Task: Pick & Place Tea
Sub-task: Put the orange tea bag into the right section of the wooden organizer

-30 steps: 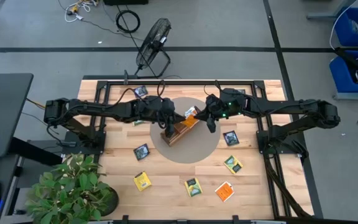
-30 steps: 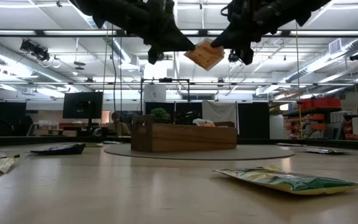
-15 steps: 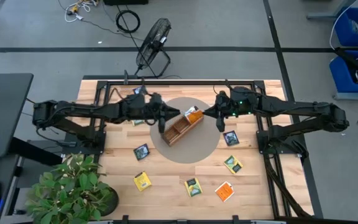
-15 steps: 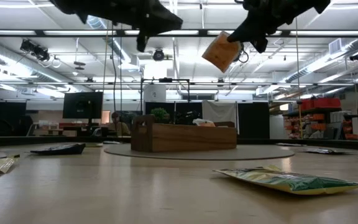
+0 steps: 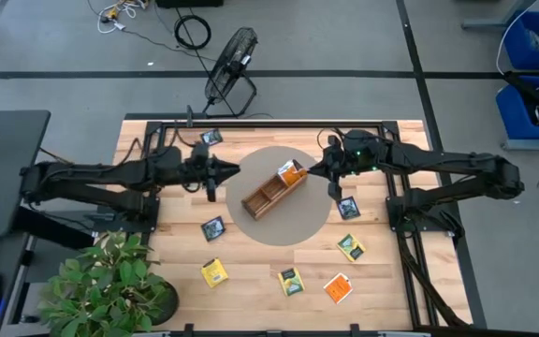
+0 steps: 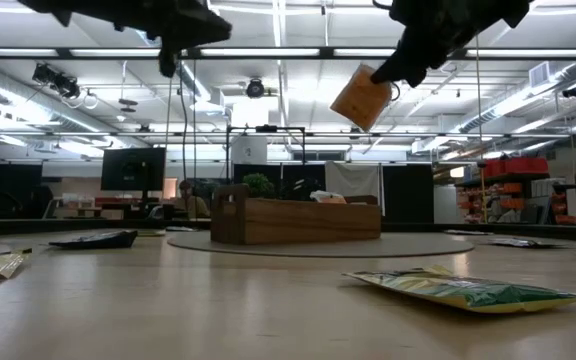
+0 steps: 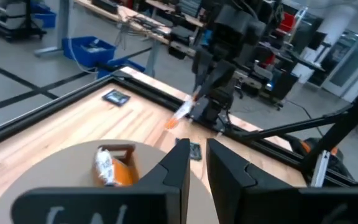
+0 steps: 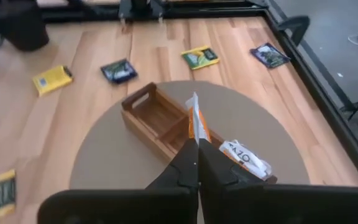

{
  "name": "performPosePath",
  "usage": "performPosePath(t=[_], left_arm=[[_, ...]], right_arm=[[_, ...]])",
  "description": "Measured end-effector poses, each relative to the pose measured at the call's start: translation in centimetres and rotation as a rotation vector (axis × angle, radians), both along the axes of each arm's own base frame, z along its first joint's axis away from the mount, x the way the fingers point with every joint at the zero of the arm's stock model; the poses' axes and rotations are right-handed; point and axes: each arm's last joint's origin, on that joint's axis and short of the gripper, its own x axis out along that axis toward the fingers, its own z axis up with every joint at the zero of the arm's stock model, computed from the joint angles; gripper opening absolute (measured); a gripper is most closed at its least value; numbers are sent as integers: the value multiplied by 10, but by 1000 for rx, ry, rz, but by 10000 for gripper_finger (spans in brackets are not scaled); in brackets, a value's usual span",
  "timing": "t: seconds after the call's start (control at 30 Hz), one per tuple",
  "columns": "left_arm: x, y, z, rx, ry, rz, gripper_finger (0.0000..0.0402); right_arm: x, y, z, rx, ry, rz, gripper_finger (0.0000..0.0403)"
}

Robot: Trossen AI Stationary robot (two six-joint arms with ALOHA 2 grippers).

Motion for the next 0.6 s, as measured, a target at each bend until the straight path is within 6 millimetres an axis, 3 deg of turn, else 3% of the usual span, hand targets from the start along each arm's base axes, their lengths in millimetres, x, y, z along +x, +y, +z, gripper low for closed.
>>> performPosePath(t=[0.23,0.43,0.6], left_arm=[[-31,-3,-5,-45,20,47,57],[-47,-4,-1,-28,27,86,57],[-62,-5,-3,-20,76,115,57]], right_arm=[[10,-10,2,-104,125,71,0],[35,-27,11,-180,239,190,0],[55,-39,4,-199,393,315,0]])
